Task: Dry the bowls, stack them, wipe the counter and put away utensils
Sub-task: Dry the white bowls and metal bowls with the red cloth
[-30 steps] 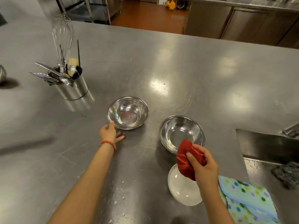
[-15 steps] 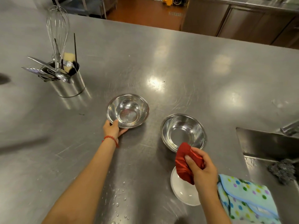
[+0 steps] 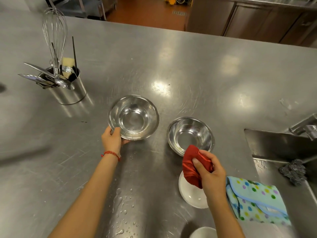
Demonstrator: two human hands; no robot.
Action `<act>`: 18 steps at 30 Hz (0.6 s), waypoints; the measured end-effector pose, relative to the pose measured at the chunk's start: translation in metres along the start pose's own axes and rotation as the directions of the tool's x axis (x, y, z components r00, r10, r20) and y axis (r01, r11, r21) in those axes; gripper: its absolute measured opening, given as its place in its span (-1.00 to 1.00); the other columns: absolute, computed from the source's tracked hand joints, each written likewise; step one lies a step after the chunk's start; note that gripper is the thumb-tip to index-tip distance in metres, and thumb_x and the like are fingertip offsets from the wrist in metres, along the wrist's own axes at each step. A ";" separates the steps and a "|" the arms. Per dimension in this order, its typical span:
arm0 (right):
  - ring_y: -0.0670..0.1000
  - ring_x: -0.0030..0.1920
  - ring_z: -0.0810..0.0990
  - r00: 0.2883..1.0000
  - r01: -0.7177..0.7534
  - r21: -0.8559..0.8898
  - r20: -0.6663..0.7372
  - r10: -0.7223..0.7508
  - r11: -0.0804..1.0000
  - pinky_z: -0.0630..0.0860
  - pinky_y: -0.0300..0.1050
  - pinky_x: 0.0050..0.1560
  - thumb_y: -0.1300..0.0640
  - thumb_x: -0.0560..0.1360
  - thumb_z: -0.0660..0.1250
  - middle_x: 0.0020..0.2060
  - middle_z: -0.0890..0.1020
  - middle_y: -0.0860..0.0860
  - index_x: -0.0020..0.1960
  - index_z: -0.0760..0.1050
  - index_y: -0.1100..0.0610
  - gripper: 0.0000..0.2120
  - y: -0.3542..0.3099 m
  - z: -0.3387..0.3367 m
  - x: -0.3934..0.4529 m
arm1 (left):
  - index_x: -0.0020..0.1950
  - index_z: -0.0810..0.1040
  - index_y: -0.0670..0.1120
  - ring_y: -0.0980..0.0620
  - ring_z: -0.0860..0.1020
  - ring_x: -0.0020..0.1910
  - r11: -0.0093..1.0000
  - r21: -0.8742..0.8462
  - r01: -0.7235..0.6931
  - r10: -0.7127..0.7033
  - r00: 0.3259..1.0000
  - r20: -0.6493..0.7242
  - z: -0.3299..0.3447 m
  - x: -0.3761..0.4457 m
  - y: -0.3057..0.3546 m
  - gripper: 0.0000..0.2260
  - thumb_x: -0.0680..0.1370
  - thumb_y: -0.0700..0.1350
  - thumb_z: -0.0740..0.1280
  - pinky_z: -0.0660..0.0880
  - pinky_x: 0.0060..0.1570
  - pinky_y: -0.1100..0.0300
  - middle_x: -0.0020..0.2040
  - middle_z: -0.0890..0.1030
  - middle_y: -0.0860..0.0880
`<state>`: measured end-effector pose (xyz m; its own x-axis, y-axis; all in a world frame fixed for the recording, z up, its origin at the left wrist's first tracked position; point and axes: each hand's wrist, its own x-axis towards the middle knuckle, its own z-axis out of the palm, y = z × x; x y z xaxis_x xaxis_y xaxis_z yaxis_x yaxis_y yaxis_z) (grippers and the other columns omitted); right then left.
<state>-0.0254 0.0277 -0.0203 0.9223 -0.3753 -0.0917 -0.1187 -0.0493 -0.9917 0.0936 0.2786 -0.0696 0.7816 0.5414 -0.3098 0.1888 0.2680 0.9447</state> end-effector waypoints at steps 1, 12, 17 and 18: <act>-0.13 -0.12 0.60 1.000 0.003 -0.001 -0.007 -0.003 1.000 0.55 -0.38 -0.29 0.23 0.38 0.42 -0.15 0.61 -0.18 -0.11 0.52 -0.20 -0.69 -0.002 -0.001 -0.001 | -0.10 0.54 -0.06 0.03 0.54 -0.32 1.000 0.011 0.006 -0.006 1.000 0.010 -0.001 -0.009 0.002 -0.82 0.49 -0.29 0.20 0.57 -0.51 0.24 -0.30 0.53 -0.05; -0.31 -0.11 0.58 0.988 0.150 0.035 0.018 -0.151 0.988 0.54 -0.41 -0.21 0.27 0.40 0.40 -0.09 0.58 -0.18 -0.07 0.50 -0.17 -0.67 -0.035 -0.019 -0.018 | -0.01 0.50 0.05 0.13 0.58 -0.29 0.991 0.133 -0.010 -0.033 0.948 0.317 0.010 -0.132 -0.007 -0.81 0.56 -0.19 0.14 0.52 -0.28 0.18 -0.25 0.62 0.08; -0.20 -0.10 0.55 0.985 0.166 -0.236 0.092 -0.149 0.957 0.46 -0.46 -0.20 0.20 0.42 0.40 -0.10 0.55 -0.23 -0.08 0.45 -0.23 -0.69 -0.033 -0.029 -0.020 | 0.02 0.52 0.01 0.08 0.55 -0.09 0.973 0.188 -0.132 0.038 0.900 0.434 0.020 -0.176 -0.013 -0.80 0.58 -0.20 0.14 0.48 -0.04 0.17 -0.08 0.59 0.01; -0.14 -0.06 0.54 0.984 0.172 -0.329 0.098 -0.148 0.929 0.43 -0.41 -0.15 0.18 0.43 0.38 -0.08 0.54 -0.19 -0.04 0.45 -0.21 -0.71 -0.031 -0.030 -0.020 | 0.05 0.52 -0.04 0.06 0.55 -0.06 0.966 0.196 -0.170 0.065 0.889 0.454 0.021 -0.183 -0.014 -0.81 0.58 -0.20 0.14 0.47 -0.05 0.23 -0.05 0.59 -0.02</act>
<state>-0.0506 0.0092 0.0148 0.9613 -0.2715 0.0472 -0.0726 -0.4148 -0.9070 -0.0401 0.1593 -0.0236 0.9766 0.1371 -0.1657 0.1659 0.0104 0.9861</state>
